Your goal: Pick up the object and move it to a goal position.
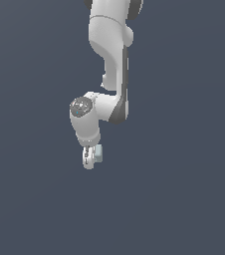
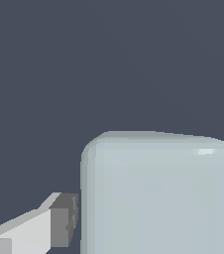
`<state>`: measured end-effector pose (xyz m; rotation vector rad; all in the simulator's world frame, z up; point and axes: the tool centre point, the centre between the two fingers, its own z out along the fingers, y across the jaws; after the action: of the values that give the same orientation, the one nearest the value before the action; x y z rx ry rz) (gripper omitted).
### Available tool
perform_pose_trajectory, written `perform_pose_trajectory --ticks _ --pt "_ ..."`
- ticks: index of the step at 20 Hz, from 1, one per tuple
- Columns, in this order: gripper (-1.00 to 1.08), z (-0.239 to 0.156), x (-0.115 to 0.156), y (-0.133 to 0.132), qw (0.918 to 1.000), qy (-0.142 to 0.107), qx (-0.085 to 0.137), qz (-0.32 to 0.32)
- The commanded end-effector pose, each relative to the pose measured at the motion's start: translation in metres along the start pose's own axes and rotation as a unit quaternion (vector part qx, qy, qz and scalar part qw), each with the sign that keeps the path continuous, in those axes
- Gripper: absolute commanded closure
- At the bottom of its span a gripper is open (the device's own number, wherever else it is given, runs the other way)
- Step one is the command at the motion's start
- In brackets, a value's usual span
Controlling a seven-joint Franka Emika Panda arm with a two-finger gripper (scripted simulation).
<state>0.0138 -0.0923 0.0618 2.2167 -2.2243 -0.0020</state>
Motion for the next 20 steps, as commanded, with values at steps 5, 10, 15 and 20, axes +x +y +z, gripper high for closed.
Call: perform_pose_trajectory --ticks 5,10,15,20 --pt "1.08 0.001 0.000 -0.001 1.0000 0.000 0.001 0.000" --pt "1.08 0.001 0.000 -0.001 1.0000 0.000 0.001 0.000" --pt "1.08 -0.002 -0.006 -0.003 1.0000 0.000 0.001 0.000" --pt "1.08 -0.009 -0.028 -0.011 1.0000 0.000 0.001 0.000"
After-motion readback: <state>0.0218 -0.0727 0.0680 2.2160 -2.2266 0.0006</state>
